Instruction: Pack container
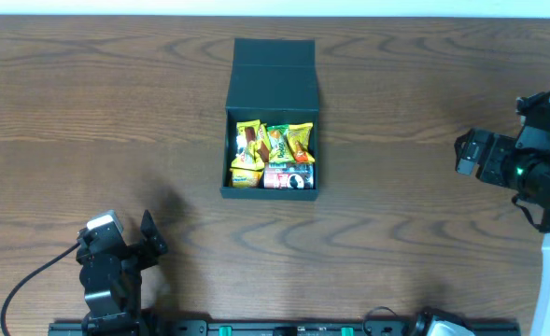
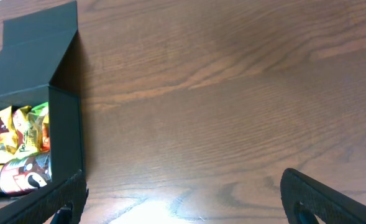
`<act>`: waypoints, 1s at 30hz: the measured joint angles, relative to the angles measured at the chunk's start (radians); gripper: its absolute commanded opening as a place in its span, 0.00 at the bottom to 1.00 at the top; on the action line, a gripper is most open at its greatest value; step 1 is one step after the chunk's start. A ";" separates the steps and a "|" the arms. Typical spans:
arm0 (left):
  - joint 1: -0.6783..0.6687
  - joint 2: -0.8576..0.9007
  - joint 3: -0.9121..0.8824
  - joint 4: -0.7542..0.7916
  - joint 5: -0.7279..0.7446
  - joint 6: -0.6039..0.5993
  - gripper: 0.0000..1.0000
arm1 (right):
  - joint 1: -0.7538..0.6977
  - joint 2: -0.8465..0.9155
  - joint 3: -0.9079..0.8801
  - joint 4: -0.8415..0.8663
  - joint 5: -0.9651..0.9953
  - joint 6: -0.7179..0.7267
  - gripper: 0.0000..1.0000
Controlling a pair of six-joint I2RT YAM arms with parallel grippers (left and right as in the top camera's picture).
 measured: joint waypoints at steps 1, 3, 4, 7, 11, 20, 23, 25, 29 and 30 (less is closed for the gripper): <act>0.000 0.000 0.000 0.000 0.000 0.000 0.95 | 0.000 0.000 0.000 0.000 0.000 0.000 0.99; 0.000 0.000 0.000 0.000 0.003 0.000 0.95 | 0.000 0.000 0.000 0.000 0.000 0.000 0.99; 0.000 0.000 0.000 0.000 0.003 0.000 0.95 | 0.000 0.000 0.000 0.000 0.000 0.000 0.99; 0.000 0.000 0.000 0.000 0.003 0.000 0.95 | 0.000 0.000 0.000 0.000 0.000 0.000 0.99; 0.000 0.000 0.000 0.000 0.005 0.000 0.95 | 0.000 0.000 0.000 0.000 0.000 0.000 0.99; 0.000 0.000 0.000 0.000 0.006 0.000 0.95 | 0.000 0.000 0.000 0.000 0.000 0.000 0.99; 0.000 0.000 0.000 0.000 0.006 0.000 0.95 | 0.000 -0.004 0.000 0.001 0.000 0.000 0.99; 0.000 0.000 0.000 0.000 0.006 0.000 0.95 | 0.000 -0.023 -0.001 0.026 0.004 0.000 0.99; 0.000 0.000 0.000 0.000 0.006 0.000 0.95 | 0.021 -0.147 -0.003 0.047 0.021 -0.021 0.99; 0.000 0.000 0.000 0.000 0.006 0.000 0.95 | 0.039 -0.192 -0.006 0.052 0.023 -0.034 0.99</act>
